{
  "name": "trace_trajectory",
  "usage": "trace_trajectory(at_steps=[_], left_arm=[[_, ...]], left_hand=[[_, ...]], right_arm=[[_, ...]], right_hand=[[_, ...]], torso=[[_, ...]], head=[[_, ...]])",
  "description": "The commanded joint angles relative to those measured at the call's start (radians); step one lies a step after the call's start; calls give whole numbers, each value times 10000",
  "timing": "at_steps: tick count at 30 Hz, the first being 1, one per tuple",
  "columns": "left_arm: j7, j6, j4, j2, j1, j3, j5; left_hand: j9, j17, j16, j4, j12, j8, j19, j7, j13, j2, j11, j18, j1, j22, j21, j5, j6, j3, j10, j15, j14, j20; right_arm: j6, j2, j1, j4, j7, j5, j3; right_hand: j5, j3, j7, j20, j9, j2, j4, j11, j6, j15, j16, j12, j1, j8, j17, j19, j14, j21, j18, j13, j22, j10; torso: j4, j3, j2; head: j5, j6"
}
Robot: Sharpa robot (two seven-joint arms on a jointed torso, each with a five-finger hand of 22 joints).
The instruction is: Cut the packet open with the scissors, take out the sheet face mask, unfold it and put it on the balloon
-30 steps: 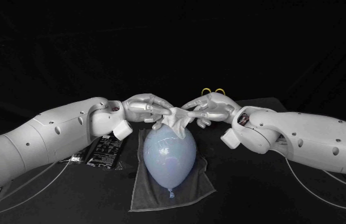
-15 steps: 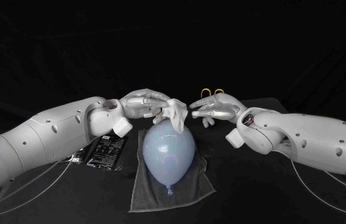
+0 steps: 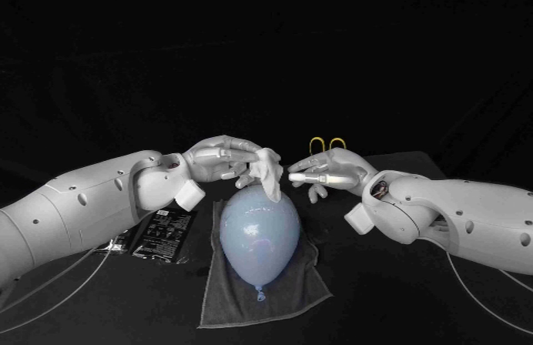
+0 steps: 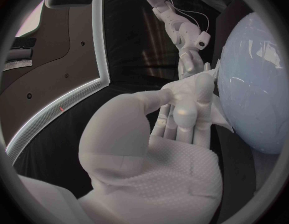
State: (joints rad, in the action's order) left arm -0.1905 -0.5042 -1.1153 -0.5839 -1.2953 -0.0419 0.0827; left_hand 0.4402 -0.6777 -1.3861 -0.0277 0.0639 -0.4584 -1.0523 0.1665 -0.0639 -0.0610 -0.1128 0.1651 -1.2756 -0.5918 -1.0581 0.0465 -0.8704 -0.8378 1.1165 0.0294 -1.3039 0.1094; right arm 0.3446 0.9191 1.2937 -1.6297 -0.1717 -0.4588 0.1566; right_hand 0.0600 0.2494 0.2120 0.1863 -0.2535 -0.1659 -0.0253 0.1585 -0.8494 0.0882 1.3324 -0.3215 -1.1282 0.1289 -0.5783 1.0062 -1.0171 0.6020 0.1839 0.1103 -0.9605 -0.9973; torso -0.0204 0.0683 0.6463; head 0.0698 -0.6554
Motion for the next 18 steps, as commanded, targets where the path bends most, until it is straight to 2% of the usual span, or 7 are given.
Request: trace_trajectory(at_steps=[1,3,5,6,8,13,18], left_arm=[[-46,184,-29,6,-13,11,-179],[-9,203,-32,2,-13,10,-174],[20,217,-37,-4,-13,9,-170],[33,221,-38,-6,-12,9,-167],[50,226,-39,-9,-12,8,-160],[71,235,-45,-13,-10,6,-145],[84,226,-71,-28,-10,5,-86]], left_hand=[[2523,-62,43,22,-36,-113,-25,16,9,-7,-35,92,116,6,21,23,157,-62,-123,45,-62,100],[2596,-120,29,39,-35,-163,-3,35,9,5,-50,100,116,56,51,24,226,-74,-163,57,-93,111],[2662,-137,25,57,-35,-212,13,55,9,22,-63,107,114,95,76,24,288,-85,-197,67,-109,120],[2676,-147,23,59,-34,-222,12,59,9,24,-66,107,113,95,77,24,301,-87,-203,69,-114,122],[2703,-196,11,63,-32,-243,7,64,8,27,-69,106,111,93,77,23,324,-90,-211,72,-134,125],[2727,-200,10,66,-30,-262,1,68,7,33,-71,105,106,88,75,23,343,-95,-215,74,-140,128],[2743,-203,9,65,-29,-275,-2,68,6,36,-71,106,99,86,74,23,357,-100,-218,75,-143,129]], right_arm=[[66,31,-24,-239,-294,67,-3],[193,55,-49,-374,-283,-238,-3],[382,71,-103,-514,-267,-582,-3],[497,71,-140,-583,-255,-776,-3],[713,49,-200,-668,-240,-1104,-2],[1483,-52,-357,-788,-233,-1891,-2],[2339,-139,-457,-833,-217,-2519,-2]], right_hand=[[-21,-283,-75,-121,-174,175,20,-271,-484,-226,214,-462,-366,557,-354,185,-368,0,23,92,59,-675],[-29,-426,-379,-343,-337,297,51,-595,-865,-488,488,-1086,-599,1057,-1061,377,-944,98,32,408,52,-1534],[-33,-459,-539,-494,-390,352,105,-780,-954,-653,716,-1527,-774,1237,-1697,547,-1437,211,32,680,12,-2008],[-41,-439,-664,-631,-418,388,219,-938,-1040,-800,1134,-2069,-997,1338,-3022,862,-2278,581,-3,1024,-199,-2466],[-114,-306,-764,-891,-440,500,422,-1192,-1278,-1006,1726,-3057,-1352,1471,-4996,2011,-3436,2514,-338,1824,-1436,-2614],[-67,32,-927,-1002,-314,693,567,-1219,-1537,-1115,1993,-4310,-1546,1383,-6294,2683,-4080,4022,-594,3214,-2484,-2274],[-64,610,-995,-1095,-160,731,807,-1313,-1862,-1199,2188,-6138,-1615,1208,-7635,3461,-4709,5570,-877,5743,-3523,-2878]], torso=[[-1,-3,2],[-1,-3,0],[-2,-4,0],[-5,-4,-3],[-8,-5,-5],[2,1,-1],[3,-3,5]], head=[[5,-29],[23,-39],[22,-36],[18,-42],[19,-51],[1,-62],[1,-67]])
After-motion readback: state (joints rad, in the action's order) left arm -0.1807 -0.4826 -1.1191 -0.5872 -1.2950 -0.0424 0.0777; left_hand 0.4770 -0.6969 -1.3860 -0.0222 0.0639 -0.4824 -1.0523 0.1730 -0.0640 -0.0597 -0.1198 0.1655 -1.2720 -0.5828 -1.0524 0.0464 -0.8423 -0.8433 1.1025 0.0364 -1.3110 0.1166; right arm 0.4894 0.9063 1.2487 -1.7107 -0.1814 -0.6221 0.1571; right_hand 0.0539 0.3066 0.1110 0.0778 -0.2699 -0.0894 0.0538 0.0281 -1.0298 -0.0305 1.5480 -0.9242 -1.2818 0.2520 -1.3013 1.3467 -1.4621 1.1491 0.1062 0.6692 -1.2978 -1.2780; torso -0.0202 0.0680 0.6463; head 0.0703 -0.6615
